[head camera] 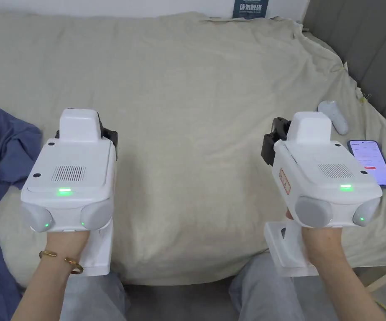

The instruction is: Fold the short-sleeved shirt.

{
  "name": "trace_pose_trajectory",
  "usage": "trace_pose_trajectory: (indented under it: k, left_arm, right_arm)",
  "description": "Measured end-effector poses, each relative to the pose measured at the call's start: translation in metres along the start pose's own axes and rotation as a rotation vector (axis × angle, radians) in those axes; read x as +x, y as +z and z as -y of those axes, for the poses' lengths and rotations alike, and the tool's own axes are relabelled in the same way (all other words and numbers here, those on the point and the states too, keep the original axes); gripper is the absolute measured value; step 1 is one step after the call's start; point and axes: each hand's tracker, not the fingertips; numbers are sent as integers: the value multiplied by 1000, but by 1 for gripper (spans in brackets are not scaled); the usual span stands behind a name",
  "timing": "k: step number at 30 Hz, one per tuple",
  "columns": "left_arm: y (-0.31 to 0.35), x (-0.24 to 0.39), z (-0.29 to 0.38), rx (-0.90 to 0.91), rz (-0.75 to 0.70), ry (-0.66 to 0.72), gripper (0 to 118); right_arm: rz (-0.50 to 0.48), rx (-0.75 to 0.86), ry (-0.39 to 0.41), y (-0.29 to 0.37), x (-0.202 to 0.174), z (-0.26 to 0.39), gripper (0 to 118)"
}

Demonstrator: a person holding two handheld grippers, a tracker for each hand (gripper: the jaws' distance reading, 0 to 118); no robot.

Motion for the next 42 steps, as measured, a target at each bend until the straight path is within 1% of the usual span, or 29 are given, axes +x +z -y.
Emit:
trace_pose_trajectory:
  k: [25, 26, 27, 28, 29, 32, 33, 34, 37, 38, 39, 40, 41, 42]
  left_arm:
    - [-2, -1, 1, -7, 29, 30, 0]
    - [-2, -1, 2, -10, 28, 29, 0]
    - [-4, 0, 1, -14, 25, 14, 0]
    - [-8, 3, 0, -18, 11, -80, 0]
    - [-11, 8, -3, -7, -4, -238, 0]
    - [-13, 29, -7, 160, -47, -778, 0]
    - [-13, 35, -7, 215, -46, -941, 0]
    - [-13, 40, -6, 286, -41, -1105, 0]
    - [-13, 50, 2, 451, 9, -1545, 0]
    - [-12, 50, 4, 499, 37, -1630, 0]
    - [-9, 49, 7, 542, 67, -1708, 0]
    - [-6, 48, 9, 561, 103, -1756, 0]
    - [-4, 47, 11, 578, 128, -1792, 0]
    - [-3, 46, 12, 585, 135, -1803, 0]
  right_arm:
    - [-2, -10, -4, 0, 4, 3, 0]
    - [3, -16, 2, -1, 3, 3, 0]
    - [10, -24, 37, -3, 2, 1, 0]
    - [-3, -38, 140, -7, -1, -2, 0]
    - [12, -28, 312, -10, -8, -8, 0]
    - [79, 120, 944, -15, -34, -17, 0]
    - [80, 170, 1139, -18, -42, -15, 0]
    - [70, 207, 1312, -20, -47, -16, 0]
    - [16, 338, 1727, -18, -52, -11, 0]
    - [-4, 369, 1832, -16, -52, -7, 0]
    - [-29, 400, 1917, -15, -52, -3, 0]
    - [-57, 424, 1979, -13, -52, -1, 0]
    - [-50, 428, 1990, -12, -53, 0, 0]
    - [-49, 421, 1971, -10, -52, -3, 0]
